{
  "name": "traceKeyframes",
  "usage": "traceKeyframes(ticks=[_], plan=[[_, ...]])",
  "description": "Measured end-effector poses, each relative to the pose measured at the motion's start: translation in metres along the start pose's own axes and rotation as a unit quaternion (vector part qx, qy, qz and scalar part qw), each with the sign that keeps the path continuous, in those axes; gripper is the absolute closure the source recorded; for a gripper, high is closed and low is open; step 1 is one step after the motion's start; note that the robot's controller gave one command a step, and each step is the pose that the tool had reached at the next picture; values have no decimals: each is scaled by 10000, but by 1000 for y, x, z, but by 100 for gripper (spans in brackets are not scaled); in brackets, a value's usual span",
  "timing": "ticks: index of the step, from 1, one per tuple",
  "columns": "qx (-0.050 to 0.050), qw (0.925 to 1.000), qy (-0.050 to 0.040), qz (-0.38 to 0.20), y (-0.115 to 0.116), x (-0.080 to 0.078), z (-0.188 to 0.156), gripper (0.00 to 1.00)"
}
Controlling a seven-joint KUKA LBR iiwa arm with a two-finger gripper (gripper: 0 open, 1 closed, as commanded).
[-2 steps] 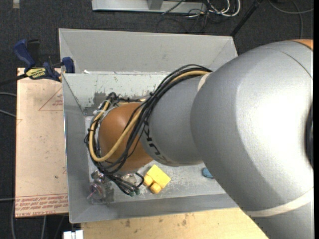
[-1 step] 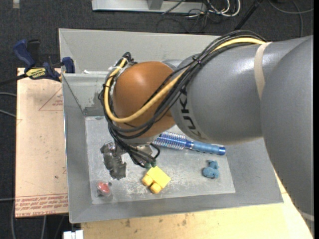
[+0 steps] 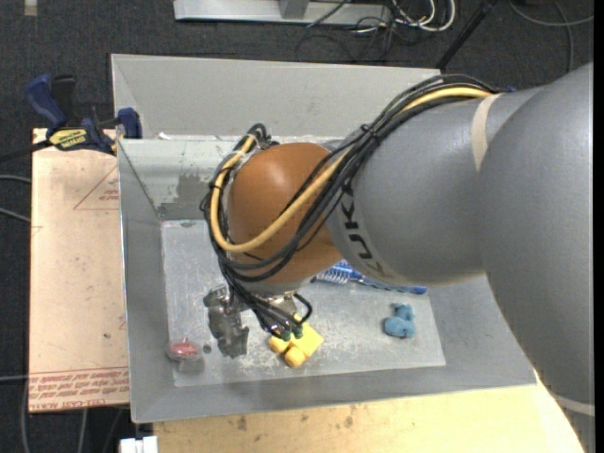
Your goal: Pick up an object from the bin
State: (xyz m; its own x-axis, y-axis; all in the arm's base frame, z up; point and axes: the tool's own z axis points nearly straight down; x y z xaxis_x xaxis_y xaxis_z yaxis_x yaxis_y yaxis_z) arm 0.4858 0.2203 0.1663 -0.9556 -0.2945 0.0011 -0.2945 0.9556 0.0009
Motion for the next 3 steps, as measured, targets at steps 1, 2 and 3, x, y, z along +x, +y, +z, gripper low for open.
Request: traceKeyframes(ticks=[1,2,3], plan=[[-3,10000,-5,9,0,0,0,0],[17,9997,21,-260,-81,-22,88,0],[16,9996,-6,-291,-140,2,59,0]])
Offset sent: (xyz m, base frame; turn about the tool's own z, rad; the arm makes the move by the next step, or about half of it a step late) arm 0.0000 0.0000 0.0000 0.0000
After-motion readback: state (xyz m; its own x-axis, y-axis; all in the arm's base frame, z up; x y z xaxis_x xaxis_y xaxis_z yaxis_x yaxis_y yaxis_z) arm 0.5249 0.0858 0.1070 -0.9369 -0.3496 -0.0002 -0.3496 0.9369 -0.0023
